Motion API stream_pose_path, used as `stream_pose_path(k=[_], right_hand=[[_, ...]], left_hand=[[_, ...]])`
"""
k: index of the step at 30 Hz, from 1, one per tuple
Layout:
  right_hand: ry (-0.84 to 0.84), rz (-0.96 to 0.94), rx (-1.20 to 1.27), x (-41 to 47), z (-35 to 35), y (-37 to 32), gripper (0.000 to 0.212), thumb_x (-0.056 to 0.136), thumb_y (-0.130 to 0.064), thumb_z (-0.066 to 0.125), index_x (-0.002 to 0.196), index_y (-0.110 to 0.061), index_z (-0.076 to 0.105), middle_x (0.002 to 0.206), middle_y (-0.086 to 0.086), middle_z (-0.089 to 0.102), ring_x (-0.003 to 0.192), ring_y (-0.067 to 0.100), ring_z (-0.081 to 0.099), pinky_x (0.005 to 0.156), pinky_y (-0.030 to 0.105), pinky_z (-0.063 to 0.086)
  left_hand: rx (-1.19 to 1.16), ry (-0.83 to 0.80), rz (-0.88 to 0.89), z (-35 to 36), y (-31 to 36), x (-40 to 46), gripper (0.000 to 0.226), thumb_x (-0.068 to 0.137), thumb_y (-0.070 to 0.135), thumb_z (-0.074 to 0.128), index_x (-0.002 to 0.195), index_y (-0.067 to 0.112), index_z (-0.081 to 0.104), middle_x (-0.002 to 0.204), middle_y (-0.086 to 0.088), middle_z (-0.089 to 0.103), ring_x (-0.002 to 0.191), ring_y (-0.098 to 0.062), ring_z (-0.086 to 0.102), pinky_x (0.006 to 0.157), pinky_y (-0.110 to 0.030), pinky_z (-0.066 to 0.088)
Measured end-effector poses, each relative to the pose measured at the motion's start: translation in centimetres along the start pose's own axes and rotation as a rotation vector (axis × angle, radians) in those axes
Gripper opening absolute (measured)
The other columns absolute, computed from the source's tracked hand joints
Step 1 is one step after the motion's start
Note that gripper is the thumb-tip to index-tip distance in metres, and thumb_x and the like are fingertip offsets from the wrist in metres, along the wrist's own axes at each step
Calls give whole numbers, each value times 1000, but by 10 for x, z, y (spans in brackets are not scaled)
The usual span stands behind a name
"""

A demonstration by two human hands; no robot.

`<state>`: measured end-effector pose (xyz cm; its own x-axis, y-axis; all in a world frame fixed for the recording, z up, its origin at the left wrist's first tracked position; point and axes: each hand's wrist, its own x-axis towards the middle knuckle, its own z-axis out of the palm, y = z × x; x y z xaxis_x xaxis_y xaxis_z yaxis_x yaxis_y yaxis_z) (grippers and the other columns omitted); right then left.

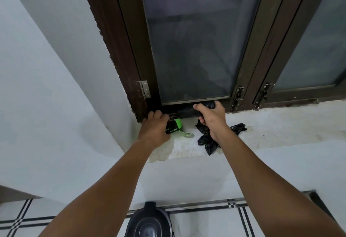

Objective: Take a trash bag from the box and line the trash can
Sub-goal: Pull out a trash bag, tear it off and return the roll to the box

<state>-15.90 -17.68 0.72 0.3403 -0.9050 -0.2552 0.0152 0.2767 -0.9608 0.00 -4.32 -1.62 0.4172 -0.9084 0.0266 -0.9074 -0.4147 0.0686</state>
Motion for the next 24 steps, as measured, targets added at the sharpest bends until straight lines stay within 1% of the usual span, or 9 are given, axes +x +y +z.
stream_pose_path(k=[2, 4, 6, 7, 11, 13, 17, 19, 24], right_hand=[[-19, -18, 9, -1, 1, -3, 38, 77, -20, 85, 100, -17, 56, 76, 4, 57, 63, 21, 45, 52, 26, 43], [-34, -36, 10, -3, 3, -6, 32, 78, -18, 84, 94, -16, 57, 79, 5, 59, 64, 20, 48, 51, 25, 43], [-45, -60, -13, -6, 5, -8, 31, 77, -19, 85, 91, -16, 57, 79, 5, 60, 63, 18, 51, 50, 24, 44], [-47, -74, -27, -7, 7, -10, 31, 77, -19, 84, 90, -16, 57, 79, 5, 60, 62, 18, 52, 50, 24, 45], [-61, -97, -55, -12, 7, -17, 31, 76, -20, 84, 92, -15, 57, 78, 5, 59, 63, 20, 52, 52, 27, 45], [-86, -96, -79, -14, 6, -19, 30, 77, -18, 83, 93, -15, 57, 77, 4, 59, 62, 19, 51, 51, 27, 45], [-148, -91, -140, -19, 5, -24, 29, 79, -15, 81, 93, -13, 56, 78, 6, 59, 55, 15, 50, 47, 26, 44], [-178, -85, -158, -19, 5, -25, 29, 78, -13, 81, 93, -13, 56, 78, 7, 59, 52, 14, 49, 46, 26, 43], [-235, -76, -193, -19, 4, -26, 28, 77, -12, 81, 88, -15, 56, 80, 8, 59, 53, 13, 51, 47, 27, 44]], left_hand=[[-56, 51, -10, -4, 0, -4, 55, 80, 40, 78, 122, 25, 46, 122, -2, 52, 108, -23, 50, 81, -33, 45], [-107, 64, -30, -10, 1, -6, 55, 82, 43, 78, 118, 26, 38, 113, -1, 58, 93, -21, 58, 70, -31, 44], [-124, 71, -39, -15, 2, -8, 58, 83, 47, 76, 117, 27, 34, 107, 0, 62, 82, -20, 60, 65, -31, 44], [-129, 82, -35, -16, 2, -8, 60, 82, 49, 76, 119, 27, 34, 109, 1, 62, 84, -20, 60, 66, -31, 45], [-131, 137, -31, -17, 2, -9, 80, 77, 53, 78, 138, 24, 36, 127, -2, 53, 109, -22, 56, 78, -37, 52], [-92, 157, -51, -17, 1, -9, 82, 77, 55, 79, 140, 20, 38, 130, -5, 48, 114, -24, 50, 83, -38, 53], [-32, 208, -53, -18, -1, -10, 71, 80, 51, 79, 133, 17, 47, 129, -7, 49, 114, -27, 47, 84, -36, 48], [-30, 214, -46, -18, -3, -11, 70, 80, 49, 79, 134, 19, 47, 131, -6, 51, 115, -27, 49, 87, -38, 48], [-30, 154, -34, -18, -3, -12, 70, 83, 50, 76, 139, 26, 41, 131, -3, 60, 114, -27, 58, 93, -41, 46]])
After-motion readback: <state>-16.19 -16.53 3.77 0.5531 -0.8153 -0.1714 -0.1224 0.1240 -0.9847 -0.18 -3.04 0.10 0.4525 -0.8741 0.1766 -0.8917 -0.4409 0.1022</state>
